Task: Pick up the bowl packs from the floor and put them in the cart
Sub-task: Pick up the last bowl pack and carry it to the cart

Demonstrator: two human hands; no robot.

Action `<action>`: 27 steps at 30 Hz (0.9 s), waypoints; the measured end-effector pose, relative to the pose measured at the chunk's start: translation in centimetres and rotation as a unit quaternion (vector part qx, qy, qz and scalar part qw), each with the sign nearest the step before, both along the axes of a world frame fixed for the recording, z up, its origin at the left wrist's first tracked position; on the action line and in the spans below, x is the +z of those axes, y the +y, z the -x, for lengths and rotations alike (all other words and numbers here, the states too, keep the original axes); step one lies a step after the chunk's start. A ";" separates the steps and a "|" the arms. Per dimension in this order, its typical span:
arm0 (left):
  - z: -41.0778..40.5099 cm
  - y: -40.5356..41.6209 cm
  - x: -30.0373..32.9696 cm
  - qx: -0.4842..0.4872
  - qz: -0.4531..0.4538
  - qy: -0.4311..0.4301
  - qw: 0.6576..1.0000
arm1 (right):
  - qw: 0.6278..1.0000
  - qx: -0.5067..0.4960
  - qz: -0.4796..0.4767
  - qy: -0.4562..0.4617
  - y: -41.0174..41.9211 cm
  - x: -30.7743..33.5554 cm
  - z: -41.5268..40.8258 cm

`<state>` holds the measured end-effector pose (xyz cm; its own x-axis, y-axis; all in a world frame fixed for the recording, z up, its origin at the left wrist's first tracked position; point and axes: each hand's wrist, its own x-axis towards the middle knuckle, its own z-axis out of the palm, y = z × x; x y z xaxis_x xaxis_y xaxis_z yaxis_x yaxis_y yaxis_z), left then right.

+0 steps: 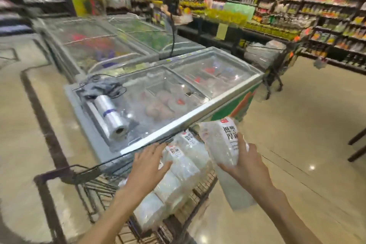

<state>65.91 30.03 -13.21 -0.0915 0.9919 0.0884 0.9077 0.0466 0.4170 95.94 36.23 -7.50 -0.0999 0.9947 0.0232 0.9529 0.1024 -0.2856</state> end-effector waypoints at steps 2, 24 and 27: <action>2.6 0.2 -1.1 0.092 0.013 0.014 0.996 | 0.996 0.086 -0.012 0.035 5.1 -1.2 3.8; 1.4 -6.1 -10.5 0.499 0.121 -0.089 0.854 | 0.890 0.384 0.230 -0.088 8.7 -22.2 29.1; 0.6 -7.0 -11.8 0.525 0.115 -0.113 0.835 | 0.896 0.345 0.261 -0.099 6.8 -24.9 31.2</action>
<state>65.32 23.07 -24.96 -0.9110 0.3418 -0.2309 0.2149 0.8711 0.4415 64.71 43.05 -32.38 -0.6462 0.5644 -0.5137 0.7514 0.5881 -0.2991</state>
